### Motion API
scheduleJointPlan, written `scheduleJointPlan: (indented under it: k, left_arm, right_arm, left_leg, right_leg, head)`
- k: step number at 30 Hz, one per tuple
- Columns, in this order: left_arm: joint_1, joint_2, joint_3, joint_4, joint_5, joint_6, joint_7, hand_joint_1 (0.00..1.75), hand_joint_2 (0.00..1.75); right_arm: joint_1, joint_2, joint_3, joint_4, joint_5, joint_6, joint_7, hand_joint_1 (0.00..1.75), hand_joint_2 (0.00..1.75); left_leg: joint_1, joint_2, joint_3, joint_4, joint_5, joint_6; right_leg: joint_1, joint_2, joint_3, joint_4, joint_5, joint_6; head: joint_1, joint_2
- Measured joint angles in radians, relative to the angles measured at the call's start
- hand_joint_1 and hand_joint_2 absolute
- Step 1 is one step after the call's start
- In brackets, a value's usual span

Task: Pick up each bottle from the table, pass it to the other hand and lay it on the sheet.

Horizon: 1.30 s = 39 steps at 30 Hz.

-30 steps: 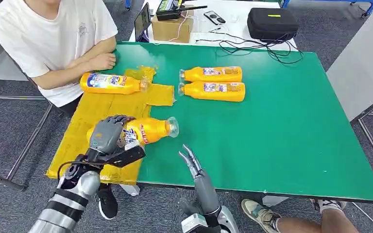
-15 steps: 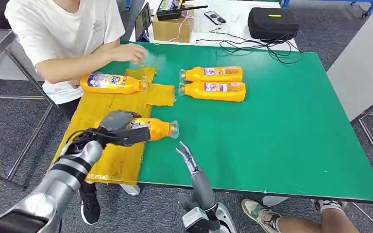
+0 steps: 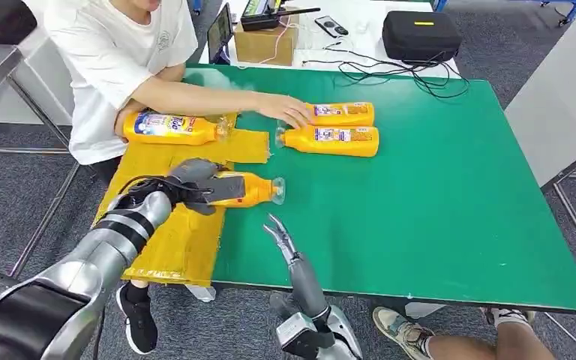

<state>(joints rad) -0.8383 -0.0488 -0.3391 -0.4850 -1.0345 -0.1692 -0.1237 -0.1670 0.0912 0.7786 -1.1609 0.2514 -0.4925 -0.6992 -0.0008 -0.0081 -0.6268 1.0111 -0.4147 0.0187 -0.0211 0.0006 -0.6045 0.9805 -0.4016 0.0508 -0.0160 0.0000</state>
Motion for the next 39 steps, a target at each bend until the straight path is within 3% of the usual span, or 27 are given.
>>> scheduleJointPlan:
  k: [13, 21, 39]
  left_arm:
    - [-0.015, -0.006, -0.054, 0.143, -0.060, -0.092, 0.131, 0.00, 1.75]
    - [-0.015, 0.004, -0.054, 0.164, -0.040, -0.147, 0.087, 0.00, 1.75]
    - [-0.018, 0.005, 0.007, 0.162, 0.112, -0.092, -0.073, 0.00, 1.75]
  right_arm:
    - [-0.036, 0.008, 0.020, 0.043, -0.036, 0.005, 0.000, 0.00, 0.00]
    - [-0.051, 0.008, 0.020, 0.061, -0.046, 0.002, 0.000, 0.00, 0.00]
    - [-0.055, 0.004, 0.025, 0.066, -0.058, -0.016, 0.000, 0.00, 0.00]
  left_leg:
    - [0.000, 0.000, 0.000, 0.000, 0.000, 0.000]
    - [0.000, -0.001, 0.004, 0.000, 0.000, 0.000]
    - [0.000, -0.001, 0.005, 0.000, 0.000, 0.000]
  right_leg:
    - [0.000, 0.000, 0.000, 0.001, 0.000, 0.000]
    - [0.000, 0.000, 0.005, 0.000, 0.000, 0.000]
    - [0.000, 0.000, 0.005, 0.000, 0.000, 0.000]
  head:
    - [0.000, 0.000]
    - [0.000, 0.000]
    - [0.000, 0.000]
